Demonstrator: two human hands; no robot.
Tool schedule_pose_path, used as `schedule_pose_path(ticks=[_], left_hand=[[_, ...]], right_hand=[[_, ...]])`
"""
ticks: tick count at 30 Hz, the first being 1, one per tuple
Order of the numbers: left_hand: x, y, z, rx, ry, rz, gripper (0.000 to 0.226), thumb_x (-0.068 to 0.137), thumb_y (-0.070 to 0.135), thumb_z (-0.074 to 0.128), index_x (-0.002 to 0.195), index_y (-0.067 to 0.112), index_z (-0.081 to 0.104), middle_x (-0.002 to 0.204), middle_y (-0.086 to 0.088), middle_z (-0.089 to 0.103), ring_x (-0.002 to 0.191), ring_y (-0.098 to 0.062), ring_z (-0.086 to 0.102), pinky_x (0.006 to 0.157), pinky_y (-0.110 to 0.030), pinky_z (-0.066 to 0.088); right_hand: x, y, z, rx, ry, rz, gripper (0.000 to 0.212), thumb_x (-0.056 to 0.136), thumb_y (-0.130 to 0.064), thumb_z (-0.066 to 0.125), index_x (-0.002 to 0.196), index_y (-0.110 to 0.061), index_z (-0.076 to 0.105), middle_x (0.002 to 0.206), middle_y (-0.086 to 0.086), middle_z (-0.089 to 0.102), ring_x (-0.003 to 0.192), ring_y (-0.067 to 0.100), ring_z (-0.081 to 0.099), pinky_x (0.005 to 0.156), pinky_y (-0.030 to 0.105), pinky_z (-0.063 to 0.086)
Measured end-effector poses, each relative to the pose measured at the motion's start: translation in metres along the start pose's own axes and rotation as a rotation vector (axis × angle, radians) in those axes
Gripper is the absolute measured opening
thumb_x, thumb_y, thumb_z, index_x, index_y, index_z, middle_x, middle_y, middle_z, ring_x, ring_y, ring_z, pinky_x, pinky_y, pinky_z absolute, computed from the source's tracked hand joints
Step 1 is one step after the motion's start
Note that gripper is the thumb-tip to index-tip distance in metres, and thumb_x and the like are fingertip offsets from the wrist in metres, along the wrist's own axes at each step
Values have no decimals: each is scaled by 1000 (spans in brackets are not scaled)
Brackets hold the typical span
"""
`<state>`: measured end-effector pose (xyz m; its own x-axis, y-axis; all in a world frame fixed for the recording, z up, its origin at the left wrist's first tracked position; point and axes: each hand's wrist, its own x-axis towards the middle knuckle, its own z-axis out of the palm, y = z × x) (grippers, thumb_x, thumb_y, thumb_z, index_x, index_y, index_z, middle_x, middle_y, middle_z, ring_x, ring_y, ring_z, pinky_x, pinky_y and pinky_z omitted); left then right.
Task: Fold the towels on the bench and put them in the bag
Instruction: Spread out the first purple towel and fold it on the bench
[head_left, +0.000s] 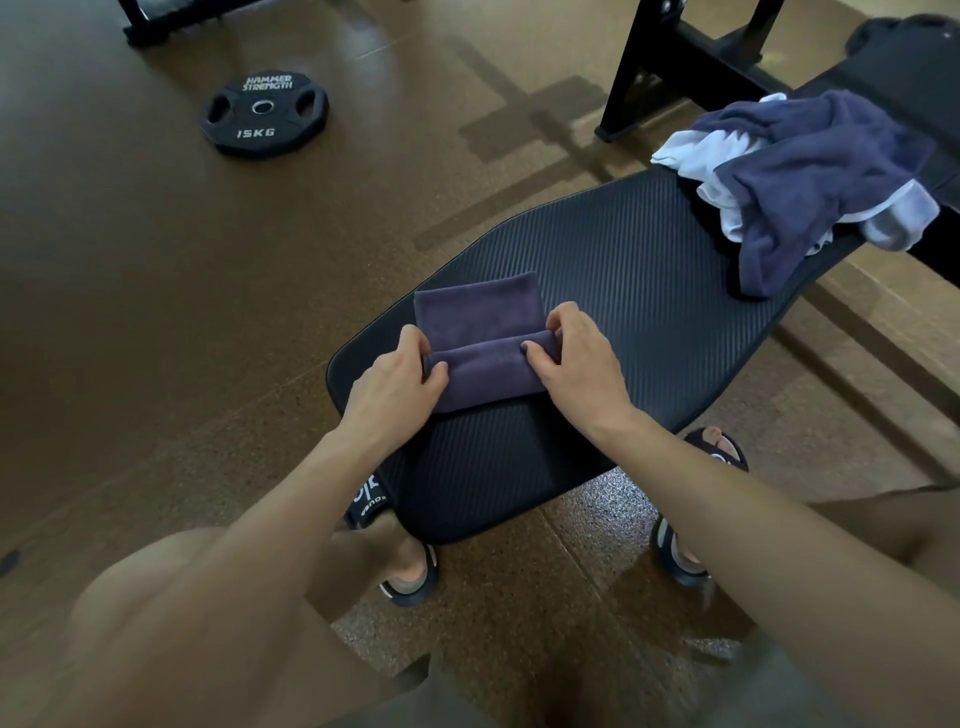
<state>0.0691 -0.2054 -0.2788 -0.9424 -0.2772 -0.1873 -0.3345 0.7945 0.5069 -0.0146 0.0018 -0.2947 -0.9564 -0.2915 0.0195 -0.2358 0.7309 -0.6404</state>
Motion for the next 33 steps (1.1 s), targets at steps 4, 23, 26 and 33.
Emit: schedule_pose_path(ticks=[4, 23, 26, 33], left_hand=[[-1, 1, 3, 101, 124, 103, 22, 100, 32, 55, 109, 18, 41, 104, -2, 52, 81, -22, 55, 66, -40, 44], [-1, 2, 5, 544, 112, 523, 49, 72, 46, 60, 112, 17, 53, 111, -3, 54, 97, -24, 51, 81, -37, 46], [2, 2, 5, 539, 123, 512, 46, 70, 39, 63, 108, 15, 54, 106, -4, 56, 93, -25, 53, 79, -37, 45], [14, 5, -14, 93, 156, 314, 14, 85, 29, 55, 96, 20, 54, 86, 3, 63, 76, -18, 57, 68, -34, 40]], right_hand=[[3, 4, -2, -22, 52, 58, 36, 90, -44, 68, 96, -24, 39, 98, -2, 47, 78, 20, 53, 67, 36, 45], [-9, 16, -21, -579, -124, -709, 55, 81, -30, 56, 132, -13, 57, 128, 7, 57, 122, 29, 52, 107, 42, 40], [-3, 19, -21, -536, -147, -619, 61, 77, -24, 61, 136, -12, 54, 131, 8, 57, 123, 29, 54, 108, 41, 41], [12, 7, -30, 16, -112, -302, 31, 86, -19, 62, 116, -21, 59, 104, -4, 65, 92, 16, 62, 83, 31, 50]])
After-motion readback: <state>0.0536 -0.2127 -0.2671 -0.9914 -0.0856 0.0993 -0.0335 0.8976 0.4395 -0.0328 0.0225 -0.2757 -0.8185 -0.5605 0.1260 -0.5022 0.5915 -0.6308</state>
